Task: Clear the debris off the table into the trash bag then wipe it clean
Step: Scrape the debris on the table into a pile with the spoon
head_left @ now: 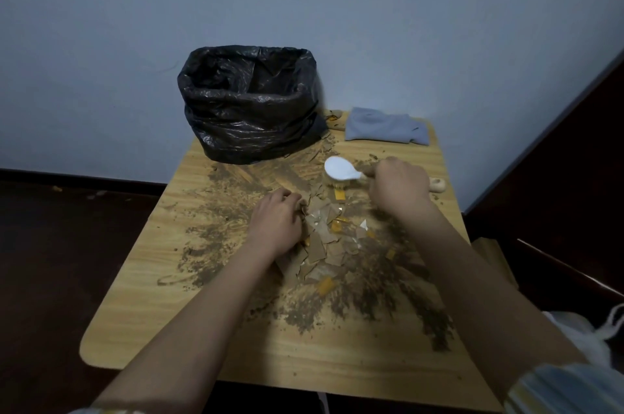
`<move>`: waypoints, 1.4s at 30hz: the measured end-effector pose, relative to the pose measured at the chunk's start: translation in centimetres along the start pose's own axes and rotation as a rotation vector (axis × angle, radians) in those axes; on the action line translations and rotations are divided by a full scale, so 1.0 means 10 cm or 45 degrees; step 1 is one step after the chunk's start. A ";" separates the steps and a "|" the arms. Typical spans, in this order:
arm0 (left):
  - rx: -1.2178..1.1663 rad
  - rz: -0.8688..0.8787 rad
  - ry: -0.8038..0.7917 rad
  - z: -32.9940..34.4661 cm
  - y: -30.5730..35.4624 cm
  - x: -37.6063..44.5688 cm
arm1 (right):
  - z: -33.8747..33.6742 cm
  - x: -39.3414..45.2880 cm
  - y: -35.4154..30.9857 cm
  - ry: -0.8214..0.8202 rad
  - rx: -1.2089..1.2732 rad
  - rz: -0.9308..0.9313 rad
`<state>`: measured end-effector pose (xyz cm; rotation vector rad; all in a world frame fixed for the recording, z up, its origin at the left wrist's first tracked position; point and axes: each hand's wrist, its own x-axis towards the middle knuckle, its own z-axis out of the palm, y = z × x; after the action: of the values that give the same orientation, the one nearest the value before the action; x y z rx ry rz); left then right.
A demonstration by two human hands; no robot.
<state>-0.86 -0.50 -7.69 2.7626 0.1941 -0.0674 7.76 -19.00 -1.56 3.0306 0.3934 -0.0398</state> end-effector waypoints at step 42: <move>0.060 -0.067 0.250 -0.50 0.04 -0.72 | -0.35 -0.93 -0.29 0.165 0.342 0.039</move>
<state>-7.80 0.09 -2.40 2.8096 0.3201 0.1891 -1.94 -18.28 2.08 3.3152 0.3788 0.1161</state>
